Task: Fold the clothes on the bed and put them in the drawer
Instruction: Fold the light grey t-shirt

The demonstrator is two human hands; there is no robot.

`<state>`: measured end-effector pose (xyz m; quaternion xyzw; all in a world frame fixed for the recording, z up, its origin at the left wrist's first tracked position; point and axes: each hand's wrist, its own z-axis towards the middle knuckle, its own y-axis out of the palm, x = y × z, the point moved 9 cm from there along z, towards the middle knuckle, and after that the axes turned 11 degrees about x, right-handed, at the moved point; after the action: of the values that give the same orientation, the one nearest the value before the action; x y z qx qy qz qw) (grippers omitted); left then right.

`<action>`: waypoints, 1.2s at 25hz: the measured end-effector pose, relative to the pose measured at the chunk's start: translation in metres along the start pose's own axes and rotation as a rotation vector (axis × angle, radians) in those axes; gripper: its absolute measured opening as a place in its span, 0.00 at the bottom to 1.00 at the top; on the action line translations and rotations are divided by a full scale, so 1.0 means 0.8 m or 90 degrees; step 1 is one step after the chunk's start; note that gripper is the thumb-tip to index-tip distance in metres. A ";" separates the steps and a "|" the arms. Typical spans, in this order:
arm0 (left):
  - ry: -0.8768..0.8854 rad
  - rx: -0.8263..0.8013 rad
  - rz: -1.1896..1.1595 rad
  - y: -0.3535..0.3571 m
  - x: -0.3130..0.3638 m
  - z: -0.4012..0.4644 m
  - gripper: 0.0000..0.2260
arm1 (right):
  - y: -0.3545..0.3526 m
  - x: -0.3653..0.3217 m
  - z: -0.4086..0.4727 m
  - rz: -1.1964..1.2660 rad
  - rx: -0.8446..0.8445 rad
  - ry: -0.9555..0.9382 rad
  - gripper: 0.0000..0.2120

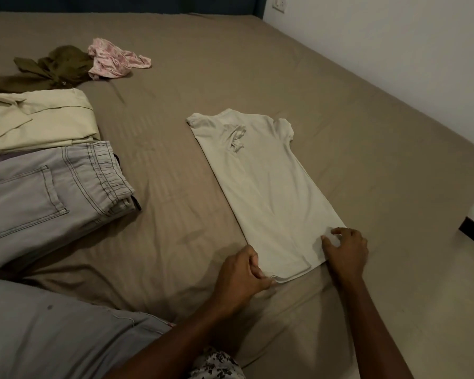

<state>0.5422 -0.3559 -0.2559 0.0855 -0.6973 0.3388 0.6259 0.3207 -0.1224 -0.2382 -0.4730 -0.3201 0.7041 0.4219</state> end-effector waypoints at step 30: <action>-0.257 -0.064 -0.036 0.169 0.048 0.161 0.15 | 0.051 -0.058 0.127 0.694 -0.344 0.246 0.07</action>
<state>0.3559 -0.3167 -0.2683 0.1399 -0.8220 0.2620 0.4860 0.2230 -0.1873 -0.2196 -0.7762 -0.1179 0.6140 -0.0810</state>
